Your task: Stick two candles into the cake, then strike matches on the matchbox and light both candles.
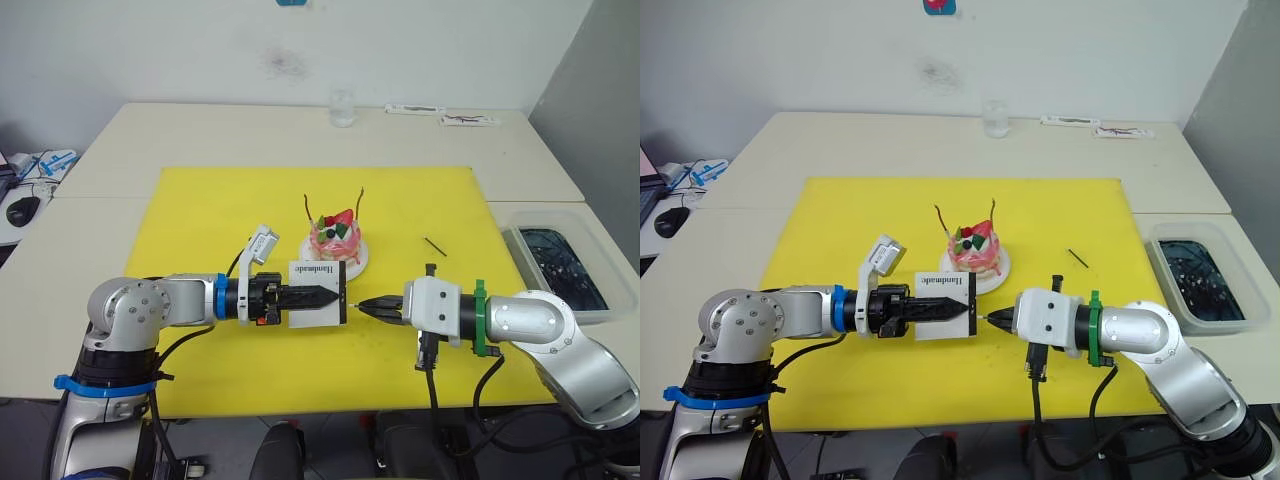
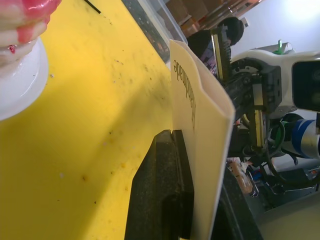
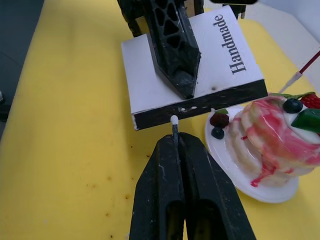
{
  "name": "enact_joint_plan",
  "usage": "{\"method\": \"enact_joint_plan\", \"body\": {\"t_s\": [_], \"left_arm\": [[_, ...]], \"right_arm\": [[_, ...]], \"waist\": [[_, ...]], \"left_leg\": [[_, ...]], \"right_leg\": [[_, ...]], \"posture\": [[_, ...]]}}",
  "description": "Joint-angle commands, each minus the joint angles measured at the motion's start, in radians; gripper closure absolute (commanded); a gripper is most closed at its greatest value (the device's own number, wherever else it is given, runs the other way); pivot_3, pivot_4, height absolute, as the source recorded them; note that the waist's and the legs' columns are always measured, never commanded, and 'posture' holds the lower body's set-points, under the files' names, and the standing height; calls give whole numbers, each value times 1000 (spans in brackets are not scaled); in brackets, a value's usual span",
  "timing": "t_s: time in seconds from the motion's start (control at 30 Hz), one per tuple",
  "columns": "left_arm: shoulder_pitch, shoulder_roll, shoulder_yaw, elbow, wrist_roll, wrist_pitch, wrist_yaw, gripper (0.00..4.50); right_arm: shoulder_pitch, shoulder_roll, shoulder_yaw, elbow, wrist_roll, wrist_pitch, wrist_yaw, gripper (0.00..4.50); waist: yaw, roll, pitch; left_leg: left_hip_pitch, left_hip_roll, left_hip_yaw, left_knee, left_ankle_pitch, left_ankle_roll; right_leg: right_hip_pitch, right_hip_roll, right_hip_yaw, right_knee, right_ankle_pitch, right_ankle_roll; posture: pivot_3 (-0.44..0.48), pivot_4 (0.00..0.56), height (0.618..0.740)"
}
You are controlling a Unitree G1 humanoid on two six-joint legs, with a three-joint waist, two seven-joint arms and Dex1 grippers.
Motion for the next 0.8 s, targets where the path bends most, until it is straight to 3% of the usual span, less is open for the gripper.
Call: {"method": "enact_joint_plan", "body": {"t_s": [0.03,0.63,0.73,0.8], "left_arm": [[-10,-6,5,-8,-11,6,-1,4500],[30,-55,33,-50,-52,18,51,4500],[-4,-103,82,-47,-132,37,110,4500],[-108,-102,155,-13,-271,32,203,4500]], "right_arm": [[-16,6,14,-5,-31,-42,-6,4458],[-22,42,70,73,-120,-105,-13,4458],[-2,31,99,100,-160,-120,-7,4458],[13,9,109,108,-174,-141,17,4458]], "waist": [[1,0,0],[1,0,0],[3,0,0],[5,-1,1]], "left_leg": [[0,0,0,0,0,0],[0,0,0,0,0,0],[0,0,0,1,0,0],[0,0,-1,2,0,0]], "right_leg": [[0,0,0,0,0,0],[0,0,0,0,0,0],[0,0,0,0,0,0],[0,0,0,1,0,0]], "posture": [[0,150,740],[0,150,740],[0,150,740],[0,150,740]]}}
